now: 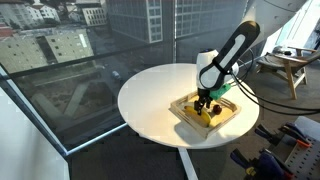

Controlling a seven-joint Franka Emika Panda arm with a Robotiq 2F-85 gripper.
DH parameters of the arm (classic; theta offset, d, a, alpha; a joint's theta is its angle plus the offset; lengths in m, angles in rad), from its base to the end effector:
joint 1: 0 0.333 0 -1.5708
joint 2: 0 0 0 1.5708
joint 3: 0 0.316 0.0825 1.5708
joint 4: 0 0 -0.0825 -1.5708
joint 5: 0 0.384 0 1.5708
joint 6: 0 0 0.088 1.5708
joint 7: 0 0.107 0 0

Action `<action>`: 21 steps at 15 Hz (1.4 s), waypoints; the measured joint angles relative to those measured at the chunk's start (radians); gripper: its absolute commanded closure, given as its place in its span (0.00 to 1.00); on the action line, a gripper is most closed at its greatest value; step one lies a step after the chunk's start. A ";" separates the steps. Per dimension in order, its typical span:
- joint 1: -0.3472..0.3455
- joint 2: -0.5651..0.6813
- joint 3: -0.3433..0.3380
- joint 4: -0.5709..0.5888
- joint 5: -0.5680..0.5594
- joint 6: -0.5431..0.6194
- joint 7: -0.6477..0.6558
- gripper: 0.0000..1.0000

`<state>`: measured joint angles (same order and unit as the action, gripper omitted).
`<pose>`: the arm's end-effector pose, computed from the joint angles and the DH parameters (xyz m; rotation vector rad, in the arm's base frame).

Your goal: Move the banana from the tray to the table

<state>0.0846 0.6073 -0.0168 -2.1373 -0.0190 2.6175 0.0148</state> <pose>0.5451 0.0369 0.1059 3.1099 0.1127 -0.1967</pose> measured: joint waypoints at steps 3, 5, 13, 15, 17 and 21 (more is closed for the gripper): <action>0.000 0.003 -0.002 0.001 0.000 0.000 0.001 0.68; 0.000 0.004 -0.002 0.001 0.000 0.000 0.001 0.84; 0.001 0.004 -0.002 0.003 0.000 -0.002 0.001 0.84; 0.001 0.004 -0.002 0.005 0.000 -0.003 0.001 0.84; 0.001 0.004 -0.002 0.009 0.000 -0.003 0.001 0.84; 0.001 0.003 -0.002 0.021 0.000 -0.004 0.001 0.84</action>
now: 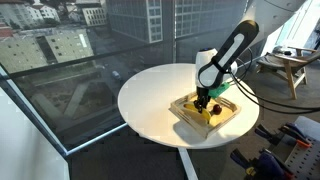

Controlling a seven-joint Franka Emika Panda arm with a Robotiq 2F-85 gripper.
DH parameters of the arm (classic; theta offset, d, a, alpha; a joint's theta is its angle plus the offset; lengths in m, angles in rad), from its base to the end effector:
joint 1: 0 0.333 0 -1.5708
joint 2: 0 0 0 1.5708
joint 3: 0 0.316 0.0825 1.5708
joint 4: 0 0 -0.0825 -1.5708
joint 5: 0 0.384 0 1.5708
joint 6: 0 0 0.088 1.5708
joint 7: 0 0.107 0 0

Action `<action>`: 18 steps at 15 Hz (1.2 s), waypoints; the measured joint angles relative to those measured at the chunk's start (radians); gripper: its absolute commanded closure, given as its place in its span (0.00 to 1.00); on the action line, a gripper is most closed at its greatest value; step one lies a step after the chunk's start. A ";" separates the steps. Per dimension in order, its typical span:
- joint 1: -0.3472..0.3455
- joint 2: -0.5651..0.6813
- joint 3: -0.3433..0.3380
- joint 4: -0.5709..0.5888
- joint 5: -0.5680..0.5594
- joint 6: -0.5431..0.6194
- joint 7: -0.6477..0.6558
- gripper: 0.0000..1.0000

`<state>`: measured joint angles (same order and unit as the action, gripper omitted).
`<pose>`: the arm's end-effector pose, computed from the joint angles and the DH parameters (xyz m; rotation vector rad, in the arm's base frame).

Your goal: Move the banana from the tray to the table

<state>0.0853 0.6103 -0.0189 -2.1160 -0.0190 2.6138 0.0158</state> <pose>0.5534 0.0367 0.1104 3.1106 0.1095 -0.1738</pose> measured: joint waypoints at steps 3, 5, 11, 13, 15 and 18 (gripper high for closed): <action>0.000 -0.002 0.000 0.007 0.000 -0.002 0.000 0.84; 0.000 -0.006 0.000 0.010 0.000 -0.003 0.000 0.84; 0.000 -0.028 0.002 0.012 0.000 -0.030 0.000 0.84; 0.000 -0.039 0.002 0.012 0.000 -0.046 0.000 0.84; 0.001 -0.051 0.003 0.012 0.000 -0.064 -0.001 0.84; 0.002 -0.072 0.004 0.012 0.000 -0.091 -0.001 0.84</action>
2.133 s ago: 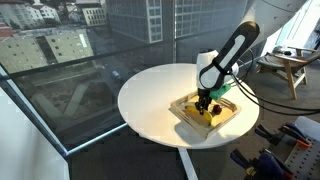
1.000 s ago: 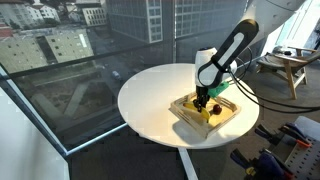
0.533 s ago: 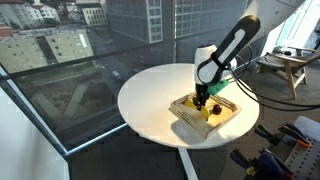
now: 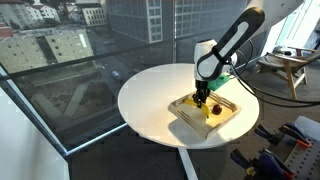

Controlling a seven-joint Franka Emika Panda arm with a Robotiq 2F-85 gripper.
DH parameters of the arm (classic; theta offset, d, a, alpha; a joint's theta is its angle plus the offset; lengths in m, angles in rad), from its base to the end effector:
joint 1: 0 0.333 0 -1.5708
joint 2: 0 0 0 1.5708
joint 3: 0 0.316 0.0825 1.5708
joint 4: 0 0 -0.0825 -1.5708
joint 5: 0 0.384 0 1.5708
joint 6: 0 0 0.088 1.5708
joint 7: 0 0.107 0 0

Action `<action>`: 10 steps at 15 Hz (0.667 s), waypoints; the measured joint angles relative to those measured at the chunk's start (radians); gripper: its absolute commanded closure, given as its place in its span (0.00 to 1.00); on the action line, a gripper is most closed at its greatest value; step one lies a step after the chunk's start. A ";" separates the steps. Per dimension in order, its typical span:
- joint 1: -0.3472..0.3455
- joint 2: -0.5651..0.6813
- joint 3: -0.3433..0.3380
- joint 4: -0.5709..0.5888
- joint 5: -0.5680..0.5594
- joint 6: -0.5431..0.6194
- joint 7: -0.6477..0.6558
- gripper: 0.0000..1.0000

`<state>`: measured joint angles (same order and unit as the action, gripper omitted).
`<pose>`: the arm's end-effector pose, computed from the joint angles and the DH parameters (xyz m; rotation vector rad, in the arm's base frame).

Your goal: Move the banana from the tray to the table

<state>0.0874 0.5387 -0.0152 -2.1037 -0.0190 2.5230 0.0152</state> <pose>0.5624 0.0406 0.1476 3.1108 0.1164 -0.1846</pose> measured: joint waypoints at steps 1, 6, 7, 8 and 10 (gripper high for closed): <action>0.000 -0.007 0.000 0.000 0.000 -0.009 0.000 0.84; 0.000 -0.041 0.003 -0.002 0.000 -0.044 0.000 0.84; 0.000 -0.049 0.004 -0.004 0.000 -0.051 0.000 0.84; 0.000 -0.056 0.005 -0.006 0.000 -0.056 0.000 0.84; 0.000 -0.072 0.007 -0.013 0.000 -0.063 0.000 0.84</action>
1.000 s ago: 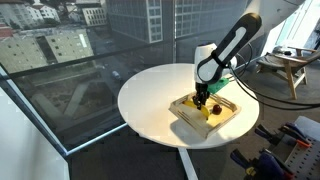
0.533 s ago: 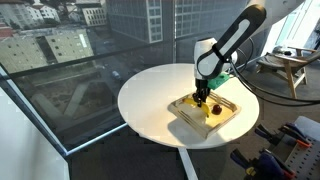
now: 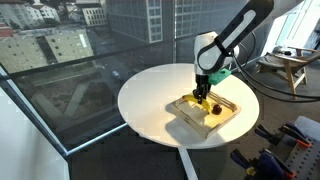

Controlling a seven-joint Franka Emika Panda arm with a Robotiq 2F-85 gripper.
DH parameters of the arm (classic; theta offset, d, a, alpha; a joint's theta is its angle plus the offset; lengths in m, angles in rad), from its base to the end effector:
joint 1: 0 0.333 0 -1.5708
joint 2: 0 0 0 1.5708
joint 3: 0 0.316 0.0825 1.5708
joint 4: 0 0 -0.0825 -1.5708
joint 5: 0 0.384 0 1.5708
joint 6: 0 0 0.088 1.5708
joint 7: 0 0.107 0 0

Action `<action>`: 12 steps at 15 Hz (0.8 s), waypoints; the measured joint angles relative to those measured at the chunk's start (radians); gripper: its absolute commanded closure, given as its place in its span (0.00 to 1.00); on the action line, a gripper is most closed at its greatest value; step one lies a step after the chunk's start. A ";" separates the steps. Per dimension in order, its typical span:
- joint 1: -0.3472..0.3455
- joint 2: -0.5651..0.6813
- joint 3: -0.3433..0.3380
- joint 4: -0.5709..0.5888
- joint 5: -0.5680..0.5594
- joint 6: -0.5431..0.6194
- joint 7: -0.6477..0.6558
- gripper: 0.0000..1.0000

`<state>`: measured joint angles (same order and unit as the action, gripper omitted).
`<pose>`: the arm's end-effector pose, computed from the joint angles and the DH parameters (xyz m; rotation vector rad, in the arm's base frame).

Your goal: Move the banana from the tray to the table

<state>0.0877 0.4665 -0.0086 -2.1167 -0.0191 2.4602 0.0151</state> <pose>0.5617 0.0445 0.1792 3.1125 0.1250 -0.1905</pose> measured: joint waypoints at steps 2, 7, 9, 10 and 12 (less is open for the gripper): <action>0.000 -0.016 0.001 -0.008 0.000 -0.006 0.000 0.84; 0.000 -0.058 0.001 -0.027 0.000 -0.013 0.000 0.84; 0.000 -0.078 0.001 -0.039 0.000 -0.014 0.000 0.84; 0.000 -0.087 0.001 -0.044 0.000 -0.014 0.000 0.84; 0.000 -0.107 0.001 -0.056 0.000 -0.014 0.000 0.84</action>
<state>0.0876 0.3594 -0.0081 -2.1728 -0.0191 2.4464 0.0151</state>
